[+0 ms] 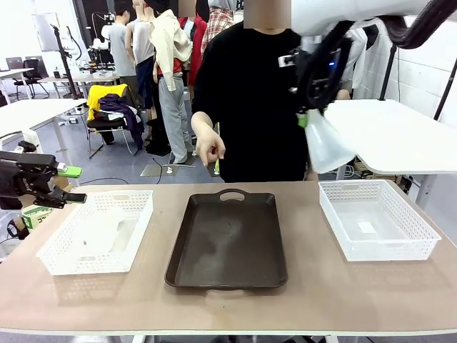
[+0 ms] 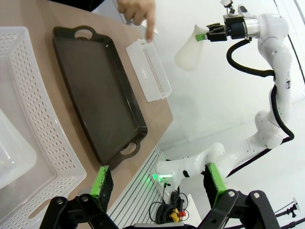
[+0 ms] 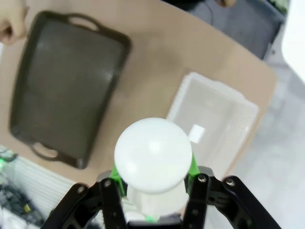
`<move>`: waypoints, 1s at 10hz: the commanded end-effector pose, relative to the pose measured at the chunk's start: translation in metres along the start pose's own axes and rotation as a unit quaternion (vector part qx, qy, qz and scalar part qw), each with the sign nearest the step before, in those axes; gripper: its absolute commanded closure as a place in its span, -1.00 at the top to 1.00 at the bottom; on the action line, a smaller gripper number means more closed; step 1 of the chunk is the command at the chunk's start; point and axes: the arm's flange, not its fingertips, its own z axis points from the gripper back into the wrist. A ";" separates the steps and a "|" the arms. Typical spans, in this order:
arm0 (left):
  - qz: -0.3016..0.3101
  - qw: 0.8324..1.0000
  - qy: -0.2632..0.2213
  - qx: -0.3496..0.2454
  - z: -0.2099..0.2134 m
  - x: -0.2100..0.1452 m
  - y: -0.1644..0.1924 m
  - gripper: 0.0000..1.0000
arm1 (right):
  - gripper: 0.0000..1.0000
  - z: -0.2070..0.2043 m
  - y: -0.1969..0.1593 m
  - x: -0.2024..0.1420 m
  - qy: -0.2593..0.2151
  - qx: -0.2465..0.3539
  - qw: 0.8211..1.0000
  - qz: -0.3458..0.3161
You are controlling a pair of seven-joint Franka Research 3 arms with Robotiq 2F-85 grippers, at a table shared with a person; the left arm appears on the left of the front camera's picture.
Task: Prepare the laboratory tools.
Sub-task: While moving the picked Big flask to the Handle tray indicated by the person, stop as directed by the person.
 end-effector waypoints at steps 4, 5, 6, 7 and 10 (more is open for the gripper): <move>-0.004 1.000 -0.007 -0.010 0.001 0.000 -0.001 1.00 | -1.00 -0.021 0.101 0.027 0.019 0.029 0.995 0.092; -0.004 1.000 -0.007 -0.010 0.001 0.000 -0.001 1.00 | -1.00 -0.030 0.117 0.029 0.024 0.036 0.994 0.102; -0.004 1.000 -0.007 -0.010 0.001 0.000 -0.001 1.00 | -1.00 -0.037 0.130 0.029 0.028 0.048 0.993 0.109; -0.004 1.000 -0.007 -0.010 0.001 0.000 -0.001 1.00 | -1.00 -0.044 0.140 0.029 0.026 0.063 0.992 0.109; -0.004 1.000 -0.007 -0.010 0.001 0.000 -0.001 1.00 | -1.00 -0.057 0.144 0.024 0.036 0.072 0.992 0.100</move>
